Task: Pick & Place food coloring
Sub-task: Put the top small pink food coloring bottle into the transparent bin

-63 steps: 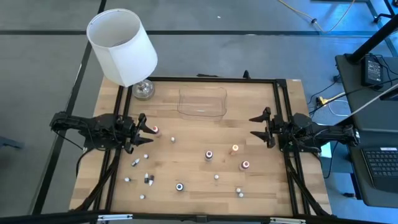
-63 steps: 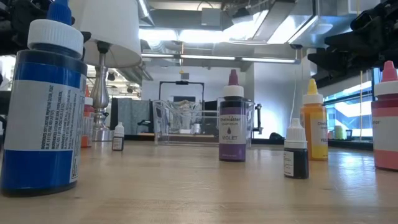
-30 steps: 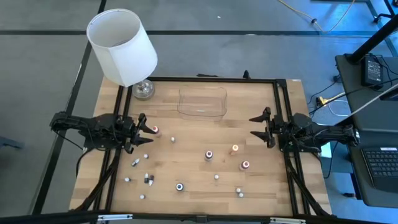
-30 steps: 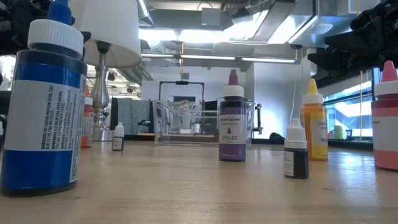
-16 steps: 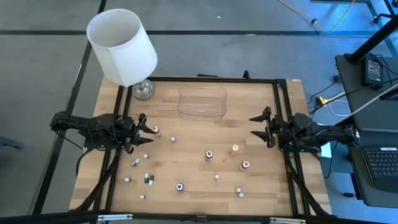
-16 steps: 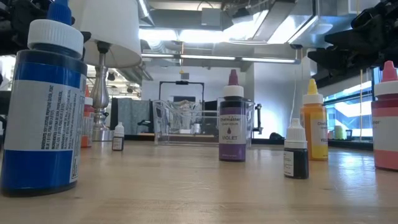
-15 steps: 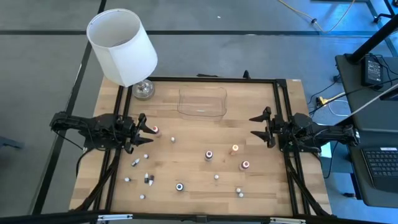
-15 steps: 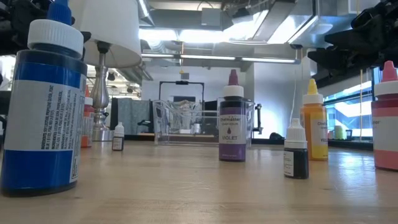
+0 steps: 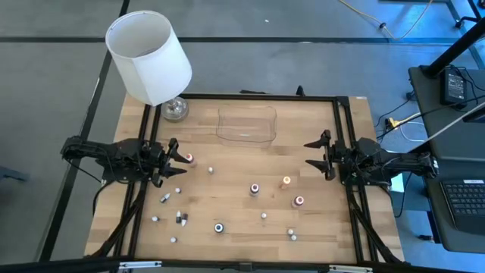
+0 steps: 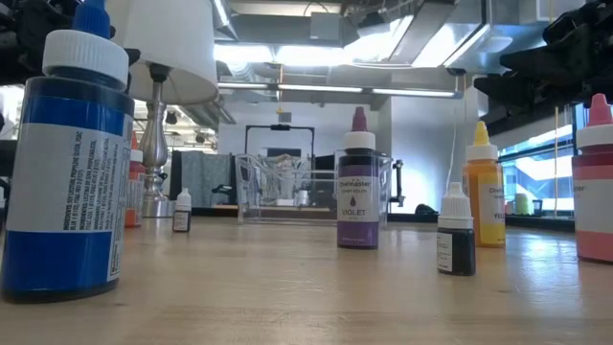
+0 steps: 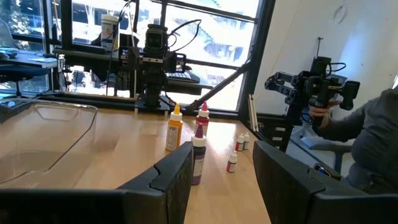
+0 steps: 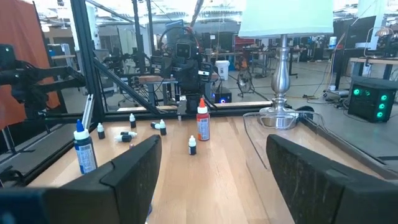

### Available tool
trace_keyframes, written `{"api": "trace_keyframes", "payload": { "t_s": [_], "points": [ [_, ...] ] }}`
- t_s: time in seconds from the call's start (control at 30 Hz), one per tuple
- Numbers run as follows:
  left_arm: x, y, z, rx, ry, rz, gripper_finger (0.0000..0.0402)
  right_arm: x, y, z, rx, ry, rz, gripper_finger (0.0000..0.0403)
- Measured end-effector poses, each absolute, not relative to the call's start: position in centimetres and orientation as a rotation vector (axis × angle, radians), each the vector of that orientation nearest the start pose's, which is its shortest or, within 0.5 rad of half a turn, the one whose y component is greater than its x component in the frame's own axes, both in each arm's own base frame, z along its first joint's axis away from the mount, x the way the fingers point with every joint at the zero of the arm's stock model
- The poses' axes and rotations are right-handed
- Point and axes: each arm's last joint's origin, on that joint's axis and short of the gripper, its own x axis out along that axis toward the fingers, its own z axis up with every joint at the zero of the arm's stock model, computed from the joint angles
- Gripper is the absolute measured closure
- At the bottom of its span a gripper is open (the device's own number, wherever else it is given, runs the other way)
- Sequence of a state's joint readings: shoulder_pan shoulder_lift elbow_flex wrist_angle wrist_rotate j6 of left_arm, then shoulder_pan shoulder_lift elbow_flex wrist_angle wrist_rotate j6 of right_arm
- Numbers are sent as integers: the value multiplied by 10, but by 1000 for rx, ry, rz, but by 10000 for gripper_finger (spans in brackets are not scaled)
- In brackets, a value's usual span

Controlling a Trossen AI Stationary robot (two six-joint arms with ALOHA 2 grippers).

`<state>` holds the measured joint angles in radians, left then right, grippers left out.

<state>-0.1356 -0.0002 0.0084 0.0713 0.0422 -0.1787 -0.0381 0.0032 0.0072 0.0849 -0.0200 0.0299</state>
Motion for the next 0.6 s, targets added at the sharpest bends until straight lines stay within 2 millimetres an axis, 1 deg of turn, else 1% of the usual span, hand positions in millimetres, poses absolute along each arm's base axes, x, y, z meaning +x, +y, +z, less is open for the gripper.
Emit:
{"api": "trace_keyframes", "payload": {
  "t_s": [0.07, 0.17, 0.33, 0.47, 0.6],
  "points": [
    [96, -14, 173, -163, -66, -182, 240, 97, -3, 174, 14, -89, -18, 110],
    [96, -14, 176, -50, -100, -153, 239, 97, -3, 174, 15, -89, -18, 110],
    [94, -12, 188, -24, -233, -100, 237, 97, -3, 173, 15, -82, -17, 110],
    [91, -10, 197, 108, -335, -10, 240, 97, -3, 173, 15, -77, -17, 110],
    [88, -8, 204, 125, -411, 24, 238, 97, -3, 173, 15, -76, -18, 110]
  ]
}}
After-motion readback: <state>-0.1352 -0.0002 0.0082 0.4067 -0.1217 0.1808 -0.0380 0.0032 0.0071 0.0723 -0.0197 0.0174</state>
